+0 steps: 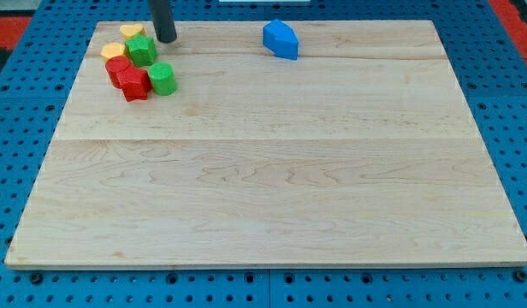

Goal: Push yellow heart into green star

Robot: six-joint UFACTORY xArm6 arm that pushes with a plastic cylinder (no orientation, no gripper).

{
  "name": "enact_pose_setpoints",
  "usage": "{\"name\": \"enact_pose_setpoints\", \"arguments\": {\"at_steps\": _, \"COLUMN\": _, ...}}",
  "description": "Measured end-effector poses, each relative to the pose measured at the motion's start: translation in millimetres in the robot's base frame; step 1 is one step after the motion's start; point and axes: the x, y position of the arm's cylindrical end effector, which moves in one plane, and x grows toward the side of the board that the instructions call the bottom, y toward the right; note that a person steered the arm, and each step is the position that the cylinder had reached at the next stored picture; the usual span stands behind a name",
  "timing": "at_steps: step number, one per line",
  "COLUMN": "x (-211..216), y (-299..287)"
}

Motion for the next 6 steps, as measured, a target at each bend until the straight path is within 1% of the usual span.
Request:
{"name": "enact_pose_setpoints", "arguments": {"at_steps": 1, "x": -12, "y": -39}}
{"name": "enact_pose_setpoints", "arguments": {"at_steps": 2, "x": -12, "y": -86}}
{"name": "enact_pose_setpoints", "arguments": {"at_steps": 4, "x": -2, "y": -68}}
{"name": "enact_pose_setpoints", "arguments": {"at_steps": 5, "x": 10, "y": -29}}
{"name": "enact_pose_setpoints", "arguments": {"at_steps": 6, "x": 13, "y": -27}}
